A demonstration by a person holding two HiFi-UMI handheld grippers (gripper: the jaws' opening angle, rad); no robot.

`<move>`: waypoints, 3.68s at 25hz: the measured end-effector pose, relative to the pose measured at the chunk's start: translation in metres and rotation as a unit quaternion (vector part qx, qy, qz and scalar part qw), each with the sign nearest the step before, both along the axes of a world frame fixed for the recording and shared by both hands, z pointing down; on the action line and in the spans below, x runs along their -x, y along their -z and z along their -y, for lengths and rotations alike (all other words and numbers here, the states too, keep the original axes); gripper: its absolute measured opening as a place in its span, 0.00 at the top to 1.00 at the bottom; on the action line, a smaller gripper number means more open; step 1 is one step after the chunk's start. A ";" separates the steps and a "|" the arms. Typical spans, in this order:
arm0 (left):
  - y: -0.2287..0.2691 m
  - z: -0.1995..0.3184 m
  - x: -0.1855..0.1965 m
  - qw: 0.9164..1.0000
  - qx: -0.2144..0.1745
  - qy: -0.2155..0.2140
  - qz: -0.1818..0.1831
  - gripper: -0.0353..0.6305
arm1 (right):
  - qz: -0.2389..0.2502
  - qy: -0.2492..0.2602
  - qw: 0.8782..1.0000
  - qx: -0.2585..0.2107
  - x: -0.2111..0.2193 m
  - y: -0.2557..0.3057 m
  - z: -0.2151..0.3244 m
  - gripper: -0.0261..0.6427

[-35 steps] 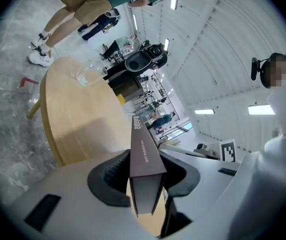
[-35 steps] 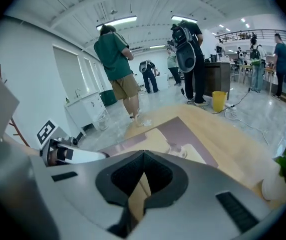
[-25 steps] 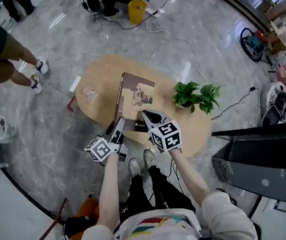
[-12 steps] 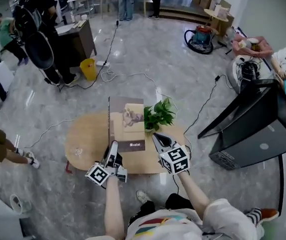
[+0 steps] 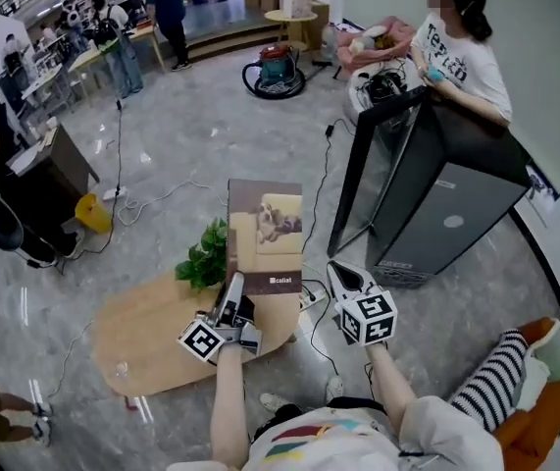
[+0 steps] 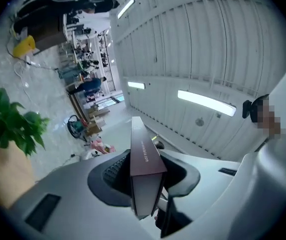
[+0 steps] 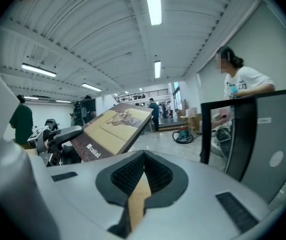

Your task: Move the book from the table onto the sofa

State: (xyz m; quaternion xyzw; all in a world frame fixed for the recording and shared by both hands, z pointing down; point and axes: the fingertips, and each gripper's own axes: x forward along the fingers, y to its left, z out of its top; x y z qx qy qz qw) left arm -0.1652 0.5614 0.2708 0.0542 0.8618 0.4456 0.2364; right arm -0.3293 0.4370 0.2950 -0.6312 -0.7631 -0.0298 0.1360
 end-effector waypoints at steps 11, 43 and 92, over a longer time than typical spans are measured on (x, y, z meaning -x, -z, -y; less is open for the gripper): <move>0.028 0.175 0.230 0.974 -0.016 -0.220 0.059 0.72 | 0.001 -0.232 0.973 -0.004 0.170 -0.001 0.239 0.94; 0.015 0.620 0.246 0.634 -0.065 -0.770 0.024 0.72 | 0.003 -0.799 0.600 0.017 -0.050 0.015 0.617 0.94; -0.420 1.044 -0.070 0.305 0.116 -0.910 -0.254 0.72 | -0.193 -0.914 0.355 0.048 -0.367 -0.307 0.869 0.94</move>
